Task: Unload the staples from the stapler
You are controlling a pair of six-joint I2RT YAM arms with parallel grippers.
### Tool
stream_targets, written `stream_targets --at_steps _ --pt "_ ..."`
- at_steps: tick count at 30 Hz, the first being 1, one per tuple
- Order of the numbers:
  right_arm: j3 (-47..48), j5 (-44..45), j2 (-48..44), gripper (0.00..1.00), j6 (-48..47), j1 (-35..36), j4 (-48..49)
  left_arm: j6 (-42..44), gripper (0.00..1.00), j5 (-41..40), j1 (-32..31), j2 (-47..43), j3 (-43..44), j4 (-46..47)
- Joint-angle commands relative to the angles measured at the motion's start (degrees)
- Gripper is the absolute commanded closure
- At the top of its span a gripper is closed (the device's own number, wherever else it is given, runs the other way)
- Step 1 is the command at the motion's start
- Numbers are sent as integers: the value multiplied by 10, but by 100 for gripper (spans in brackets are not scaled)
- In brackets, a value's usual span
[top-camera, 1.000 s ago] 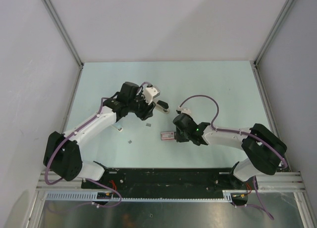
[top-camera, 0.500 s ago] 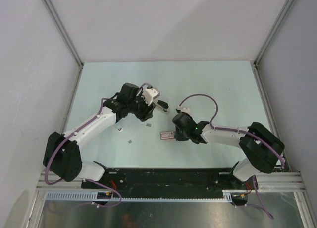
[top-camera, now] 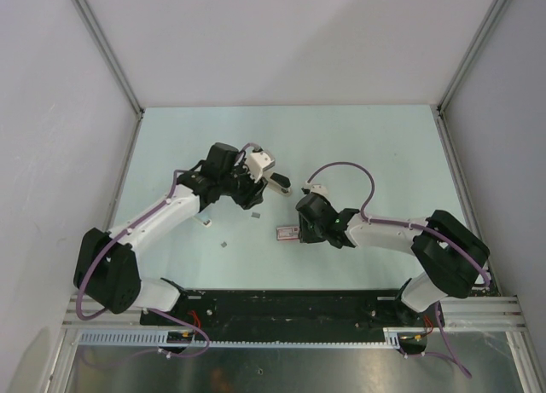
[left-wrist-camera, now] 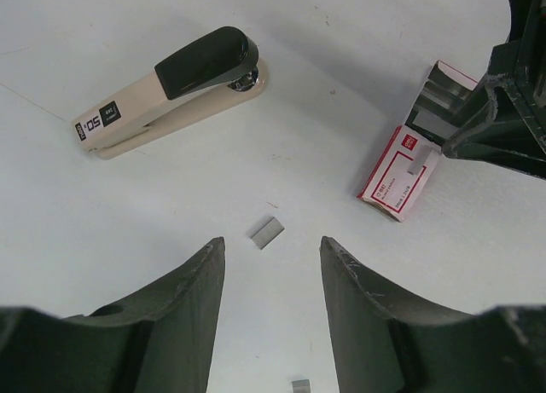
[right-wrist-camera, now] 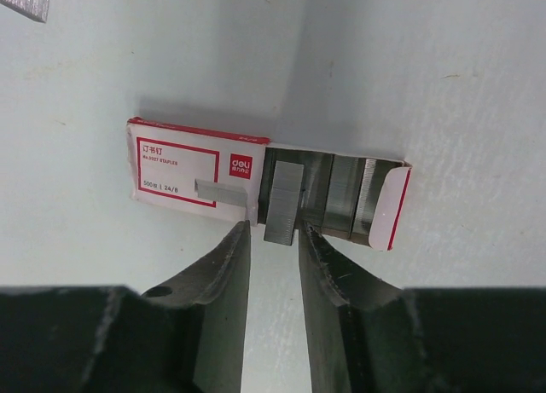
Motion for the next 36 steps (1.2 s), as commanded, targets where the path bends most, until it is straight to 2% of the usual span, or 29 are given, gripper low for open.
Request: stream_targets --at_steps 1,7,18,27,36 --pt "18 9 4 67 1 1 -8 7 46 21 3 -23 -8 4" --pt "17 22 -8 67 3 6 -13 7 46 22 3 -23 -12 4" --pt "13 60 -87 71 10 32 -39 8 46 22 3 -31 -13 4" --pt "2 48 -84 94 4 28 -44 9 45 20 3 -33 -12 2" --pt "-7 -5 -57 98 -7 13 -31 11 45 18 3 -32 -10 1"
